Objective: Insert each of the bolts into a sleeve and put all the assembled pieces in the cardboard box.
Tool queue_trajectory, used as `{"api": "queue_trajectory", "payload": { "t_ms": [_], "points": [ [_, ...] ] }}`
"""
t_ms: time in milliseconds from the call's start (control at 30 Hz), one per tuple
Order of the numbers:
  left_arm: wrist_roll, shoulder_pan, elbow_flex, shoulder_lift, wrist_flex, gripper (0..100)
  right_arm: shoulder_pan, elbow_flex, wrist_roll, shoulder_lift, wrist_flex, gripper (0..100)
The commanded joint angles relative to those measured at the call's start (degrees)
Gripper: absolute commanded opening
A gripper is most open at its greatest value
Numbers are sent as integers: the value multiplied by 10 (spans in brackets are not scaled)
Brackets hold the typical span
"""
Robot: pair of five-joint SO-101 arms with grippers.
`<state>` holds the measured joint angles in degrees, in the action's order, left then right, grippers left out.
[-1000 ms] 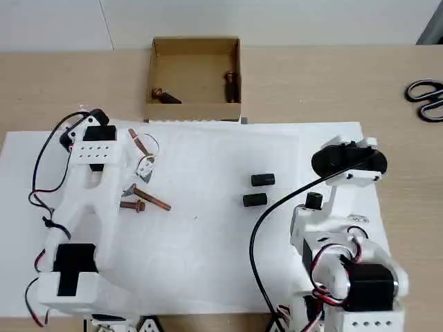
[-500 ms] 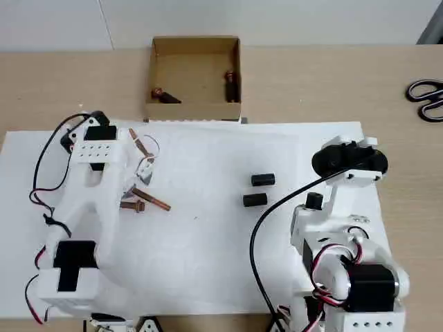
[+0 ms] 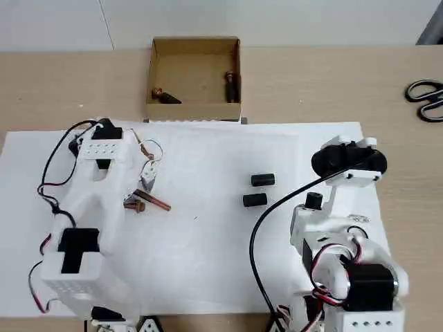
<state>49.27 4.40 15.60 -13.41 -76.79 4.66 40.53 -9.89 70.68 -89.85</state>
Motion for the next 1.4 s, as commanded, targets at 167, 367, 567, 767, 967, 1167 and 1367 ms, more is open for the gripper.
{"api": "queue_trajectory", "payload": {
  "t_ms": [167,367,567,767,967,1167,1367],
  "points": [
    [1,2,-2,-16,9,5,-5,-2,-22,6,7,3],
    [-1,2,-47,-12,-15,5,-4,-2,-23,6,7,3],
    [-33,2,-162,-12,-87,5,-2,-2,-23,6,7,3],
    [-65,2,-278,-12,-155,5,-1,-4,-22,6,10,3],
    [-105,2,-371,-12,-209,5,4,-13,-20,6,8,3],
    [-156,3,-498,-11,-236,5,80,-76,-20,6,10,3],
    [-199,4,-634,20,-236,5,115,-81,-19,7,7,3]
  ]
}}
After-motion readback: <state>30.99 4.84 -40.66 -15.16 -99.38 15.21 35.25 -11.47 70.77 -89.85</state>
